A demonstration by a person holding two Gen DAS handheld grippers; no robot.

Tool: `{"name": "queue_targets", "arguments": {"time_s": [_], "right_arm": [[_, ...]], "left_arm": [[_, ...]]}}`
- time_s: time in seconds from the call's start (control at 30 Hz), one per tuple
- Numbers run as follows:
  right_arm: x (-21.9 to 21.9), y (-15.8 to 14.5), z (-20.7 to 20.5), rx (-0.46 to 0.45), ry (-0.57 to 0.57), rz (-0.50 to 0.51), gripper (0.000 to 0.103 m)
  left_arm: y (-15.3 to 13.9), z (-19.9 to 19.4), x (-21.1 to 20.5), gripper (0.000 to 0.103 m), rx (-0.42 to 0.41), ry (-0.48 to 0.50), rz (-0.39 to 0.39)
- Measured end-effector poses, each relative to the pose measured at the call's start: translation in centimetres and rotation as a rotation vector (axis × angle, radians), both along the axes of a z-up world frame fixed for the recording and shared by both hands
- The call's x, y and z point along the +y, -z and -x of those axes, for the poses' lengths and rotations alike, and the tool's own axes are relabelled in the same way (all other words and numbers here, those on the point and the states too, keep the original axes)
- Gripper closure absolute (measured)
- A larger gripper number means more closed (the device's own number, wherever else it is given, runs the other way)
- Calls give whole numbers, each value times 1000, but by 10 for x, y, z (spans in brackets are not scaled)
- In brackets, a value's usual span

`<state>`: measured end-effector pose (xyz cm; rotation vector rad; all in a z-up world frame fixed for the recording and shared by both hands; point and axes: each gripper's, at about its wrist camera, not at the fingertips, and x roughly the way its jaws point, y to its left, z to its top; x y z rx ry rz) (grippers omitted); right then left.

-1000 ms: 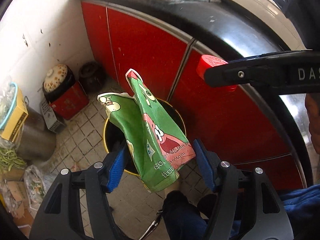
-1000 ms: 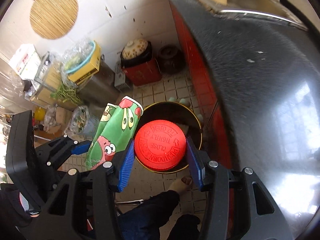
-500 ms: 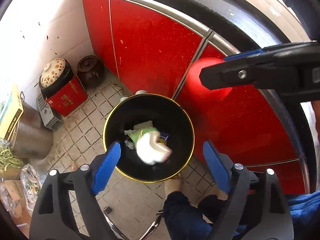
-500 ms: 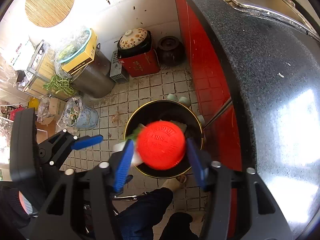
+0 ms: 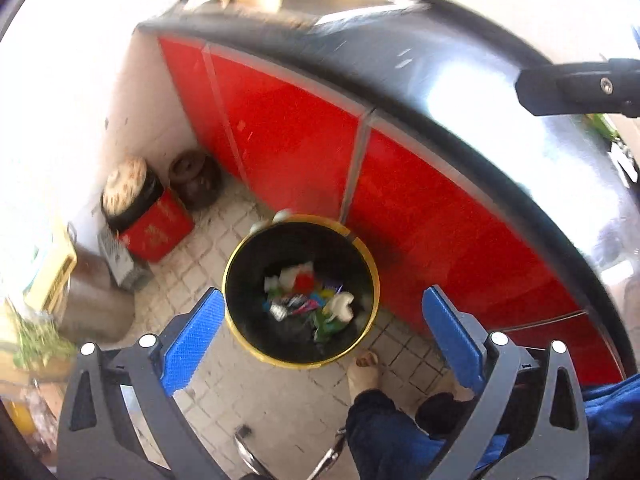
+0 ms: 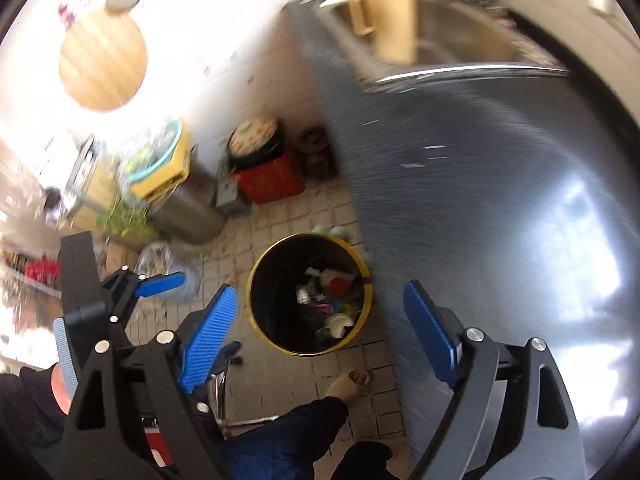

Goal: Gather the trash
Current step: 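Move both open tools back over the counter toward the green box, then grasp the green box with left tool while right tool grasps the pill blister pack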

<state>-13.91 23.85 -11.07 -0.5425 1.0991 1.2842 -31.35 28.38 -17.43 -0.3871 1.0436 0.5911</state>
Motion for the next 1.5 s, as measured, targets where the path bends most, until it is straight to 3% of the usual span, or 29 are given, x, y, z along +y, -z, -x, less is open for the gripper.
{"name": "queue_targets", "arguments": {"time_s": [0.2, 0.4, 0.53, 0.73, 0.87, 1.1, 1.33, 1.5], "right_arm": [[-98, -45, -67, -93, 256, -56, 20], [-217, -78, -126, -175, 558, -83, 20], [-291, -86, -149, -204, 711, -79, 20], [-382, -83, -168, -184, 881, -81, 20], [-417, -79, -175, -168, 925, -85, 20], [-431, -71, -194, -154, 916, -77, 20], [-436, -41, -247, -123, 854, -39, 20], [-436, -12, -299, -123, 794, 10, 20]], "left_arm": [[-51, -76, -51, 7, -127, 205, -38], [-88, -171, -122, 7, -210, 519, -58], [-105, -222, -173, 7, -247, 697, -68], [-111, -260, -235, 7, -258, 865, -79], [-106, -284, -257, 7, -243, 929, -86], [-104, -317, -273, 7, -230, 1018, -98], [-101, -382, -277, 7, -227, 1139, -226], [-83, -446, -279, 7, -181, 1231, -298]]}}
